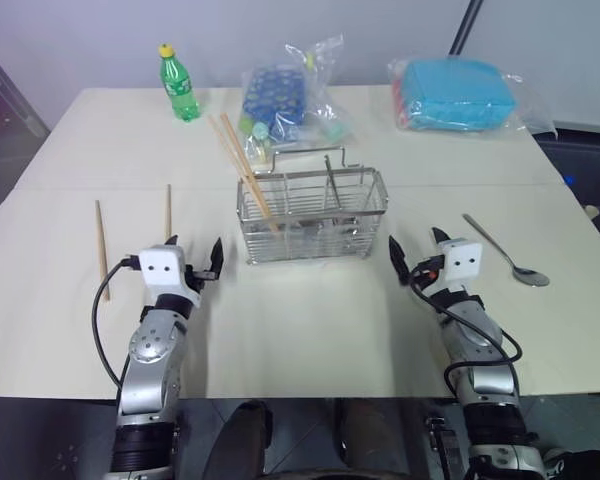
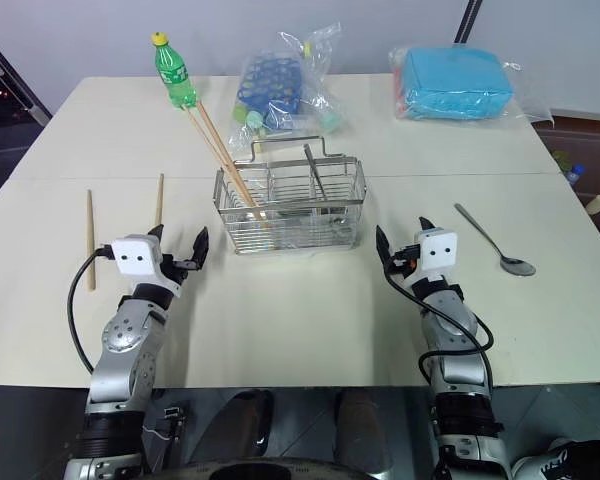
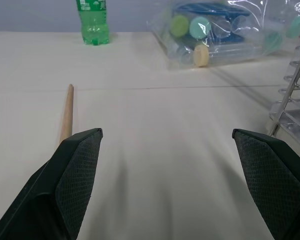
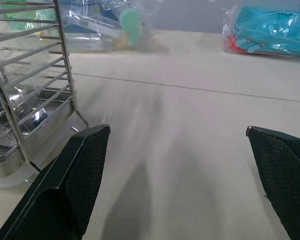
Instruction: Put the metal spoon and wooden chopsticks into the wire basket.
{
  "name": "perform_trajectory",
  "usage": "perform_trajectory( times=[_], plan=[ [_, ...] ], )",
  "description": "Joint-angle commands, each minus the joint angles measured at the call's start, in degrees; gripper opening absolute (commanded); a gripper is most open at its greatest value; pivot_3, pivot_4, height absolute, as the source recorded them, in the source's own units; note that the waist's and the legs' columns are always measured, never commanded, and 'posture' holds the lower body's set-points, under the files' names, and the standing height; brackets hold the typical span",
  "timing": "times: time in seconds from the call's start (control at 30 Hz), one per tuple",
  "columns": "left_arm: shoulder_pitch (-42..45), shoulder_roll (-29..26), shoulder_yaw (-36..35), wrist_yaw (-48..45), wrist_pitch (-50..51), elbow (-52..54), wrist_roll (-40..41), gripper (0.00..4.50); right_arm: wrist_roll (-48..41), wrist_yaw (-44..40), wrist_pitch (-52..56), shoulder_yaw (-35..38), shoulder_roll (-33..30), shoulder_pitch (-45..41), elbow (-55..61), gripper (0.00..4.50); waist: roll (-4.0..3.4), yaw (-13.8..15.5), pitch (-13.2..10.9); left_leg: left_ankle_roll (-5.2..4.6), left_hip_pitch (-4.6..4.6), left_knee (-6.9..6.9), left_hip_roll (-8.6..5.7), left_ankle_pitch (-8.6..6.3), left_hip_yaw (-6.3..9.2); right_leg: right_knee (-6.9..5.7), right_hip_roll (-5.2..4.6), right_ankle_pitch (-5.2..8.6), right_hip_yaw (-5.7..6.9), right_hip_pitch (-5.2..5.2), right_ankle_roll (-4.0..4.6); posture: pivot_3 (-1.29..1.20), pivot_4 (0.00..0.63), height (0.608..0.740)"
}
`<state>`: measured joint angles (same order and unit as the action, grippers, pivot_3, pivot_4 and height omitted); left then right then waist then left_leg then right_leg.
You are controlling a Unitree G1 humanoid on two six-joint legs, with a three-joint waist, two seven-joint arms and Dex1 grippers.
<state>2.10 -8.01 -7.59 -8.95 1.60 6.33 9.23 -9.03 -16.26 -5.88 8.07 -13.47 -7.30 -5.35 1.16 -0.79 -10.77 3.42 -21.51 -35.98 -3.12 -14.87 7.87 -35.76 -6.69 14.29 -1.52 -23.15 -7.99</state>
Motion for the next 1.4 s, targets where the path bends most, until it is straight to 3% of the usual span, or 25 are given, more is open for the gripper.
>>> perform_trajectory(
  times=[0.03, 0.6, 1.0, 1.4],
  plan=[
    [0.1, -0.3, -0.6, -0.5, -2.2, -0.3, 0.3, 4.37, 0.0, 0.0, -0.9, 0.0, 0.0, -0.9, 1.0, 4.5, 0.0, 0.0, 0.0, 0.0, 0.0, 0.0, 0.0, 0.0, 0.0, 0.0, 0.0, 0.0, 0.0, 0.0, 0.0, 0.0, 0.15, 0.74],
    [1.1, -0.6, -0.8, -1.8, -5.0, -3.8, 0.4, 4.37, 0.0, 0.1, -1.5, 0.1, 0.1, -1.2, 0.3, 4.5, 0.0, 0.0, 0.0, 0.0, 0.0, 0.0, 0.0, 0.0, 0.0, 0.0, 0.0, 0.0, 0.0, 0.0, 0.0, 0.0, 0.15, 0.74],
    [-1.2, -1.4, -0.8, -2.6, -3.9, -0.1, 0.7, 4.37, -0.1, -0.1, -1.4, 0.1, -0.1, -1.5, 0.2, 4.5, 0.0, 0.0, 0.0, 0.0, 0.0, 0.0, 0.0, 0.0, 0.0, 0.0, 0.0, 0.0, 0.0, 0.0, 0.0, 0.0, 0.15, 0.74],
    [-11.1, -12.3, -1.7, -17.9, 2.8, 15.0, 12.1, 4.37, -0.9, -1.1, 0.0, 1.1, -2.0, -1.5, 1.7, 4.5, -0.07, -0.1, 0.0, 0.0, 0.0, 0.01, 0.01, 0.0, 0.0, 0.0, 0.0, 0.04, 0.0, 0.0, 0.07, 0.0, 0.15, 0.74]
  ],
)
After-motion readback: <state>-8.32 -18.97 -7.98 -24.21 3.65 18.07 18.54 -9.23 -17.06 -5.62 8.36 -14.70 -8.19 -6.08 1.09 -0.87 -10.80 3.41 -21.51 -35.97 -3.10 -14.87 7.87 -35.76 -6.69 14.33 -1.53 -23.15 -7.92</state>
